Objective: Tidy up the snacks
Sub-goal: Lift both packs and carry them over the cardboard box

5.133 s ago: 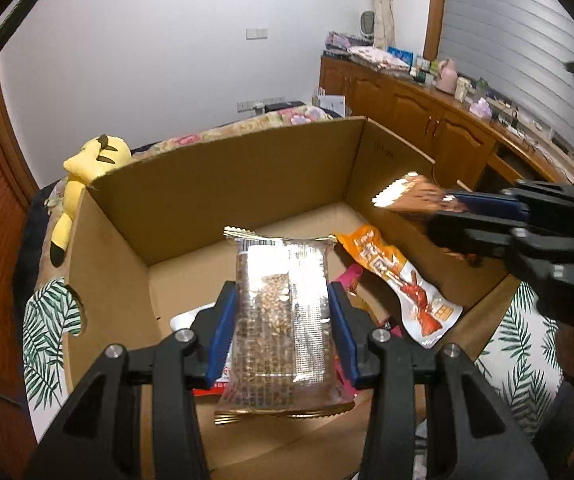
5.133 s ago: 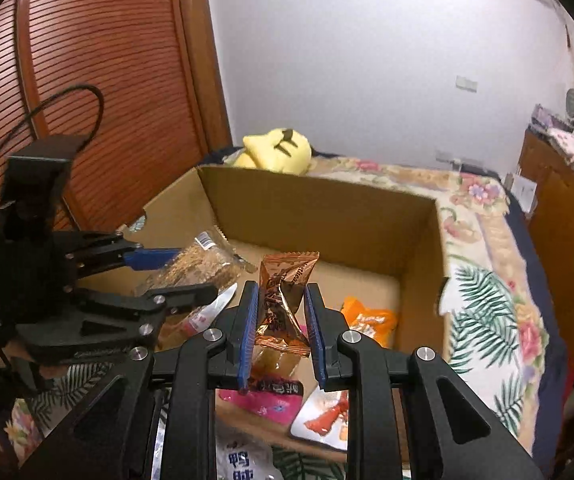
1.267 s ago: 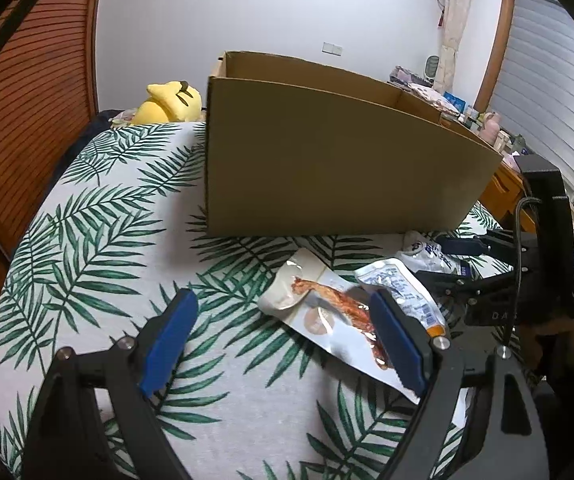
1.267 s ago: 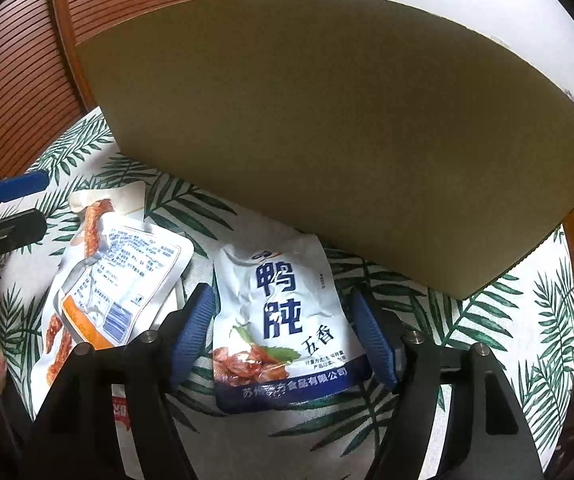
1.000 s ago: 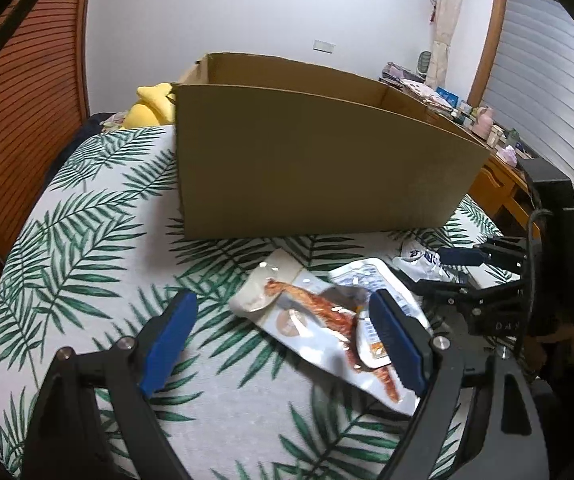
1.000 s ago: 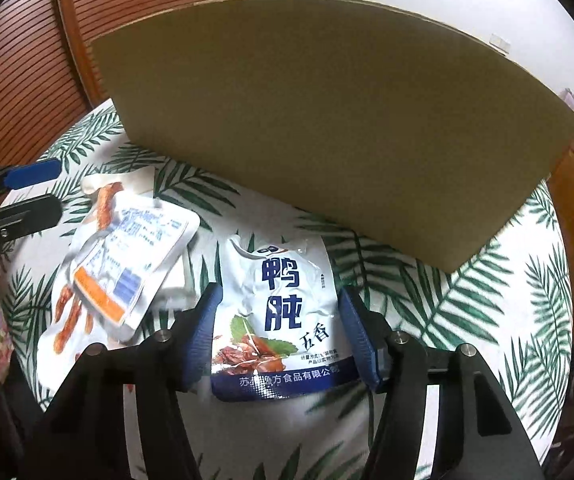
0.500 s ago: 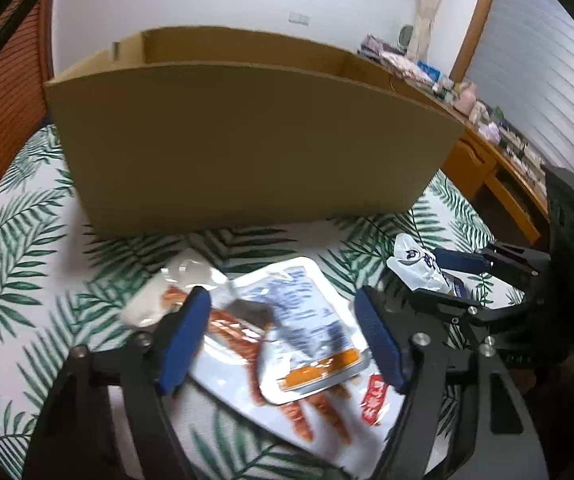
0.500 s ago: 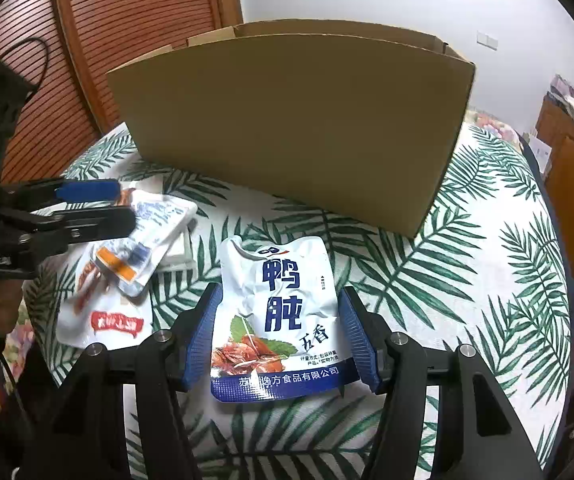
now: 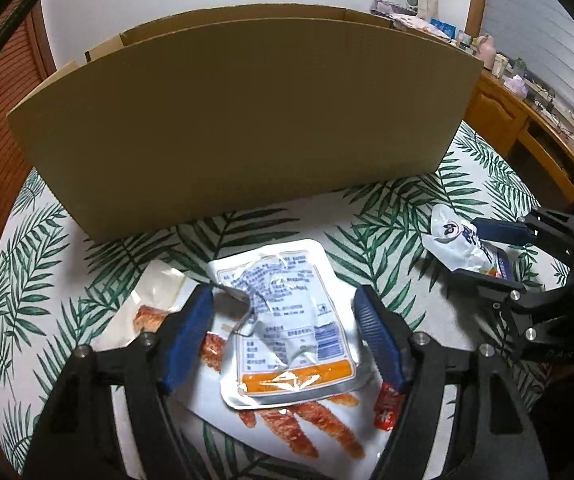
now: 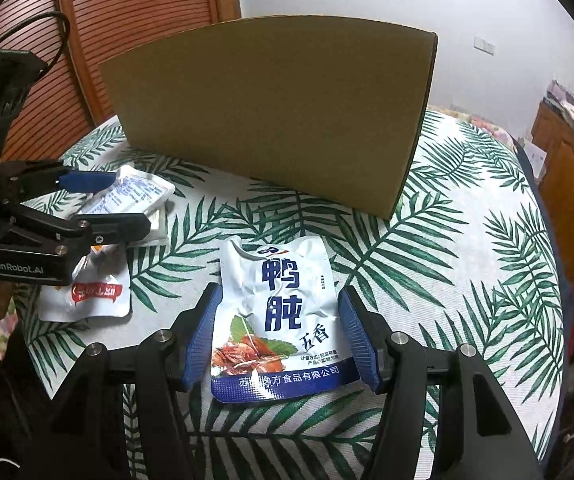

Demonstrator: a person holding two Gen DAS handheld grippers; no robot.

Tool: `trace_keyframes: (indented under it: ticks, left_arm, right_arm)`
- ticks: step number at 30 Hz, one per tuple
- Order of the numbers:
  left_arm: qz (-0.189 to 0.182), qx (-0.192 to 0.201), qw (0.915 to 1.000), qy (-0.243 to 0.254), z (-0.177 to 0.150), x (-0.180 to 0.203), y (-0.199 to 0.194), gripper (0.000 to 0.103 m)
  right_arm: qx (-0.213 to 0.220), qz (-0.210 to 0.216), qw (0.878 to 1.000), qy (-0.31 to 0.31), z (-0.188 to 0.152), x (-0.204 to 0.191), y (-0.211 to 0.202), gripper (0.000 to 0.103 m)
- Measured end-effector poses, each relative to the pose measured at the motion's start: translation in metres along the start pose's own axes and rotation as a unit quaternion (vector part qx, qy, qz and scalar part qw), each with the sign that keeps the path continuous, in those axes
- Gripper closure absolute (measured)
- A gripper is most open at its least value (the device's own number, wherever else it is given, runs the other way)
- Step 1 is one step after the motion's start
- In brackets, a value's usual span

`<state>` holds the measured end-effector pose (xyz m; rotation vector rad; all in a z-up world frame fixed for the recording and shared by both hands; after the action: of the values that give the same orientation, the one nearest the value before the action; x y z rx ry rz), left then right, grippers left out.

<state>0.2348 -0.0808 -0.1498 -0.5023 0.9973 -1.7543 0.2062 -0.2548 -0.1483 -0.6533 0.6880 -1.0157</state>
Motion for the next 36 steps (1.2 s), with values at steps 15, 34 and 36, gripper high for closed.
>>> trace_keyframes:
  ticks: [15,34,36]
  left_arm:
    - [-0.024,0.033,0.9991,-0.009,-0.004,0.008,-0.011,0.041]
    - [-0.035,0.067,0.9967,-0.027,-0.009,-0.004,-0.036,0.041]
    - [-0.035,0.072,0.9965,-0.025,-0.009,-0.005,-0.041,0.041]
  right_arm:
    - [0.004,-0.013,1.000,-0.017,-0.007,-0.004,0.001,0.041]
    - [0.001,-0.009,1.000,-0.020,-0.002,-0.002,0.004,0.043]
    - [0.001,-0.008,1.000,-0.023,-0.003,-0.003,0.003,0.044]
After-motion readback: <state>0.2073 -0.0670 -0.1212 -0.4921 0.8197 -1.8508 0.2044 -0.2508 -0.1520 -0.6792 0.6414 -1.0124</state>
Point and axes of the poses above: each gripper's, at about its wrist camera, not at the fingertips, and y roughly the way its jaws point, x to its right, z to its top, the point moved 4 cm from there along y, roughly the way its jaws point, and after that the axes turned 14 degrees about y, right-handed, at the moved point
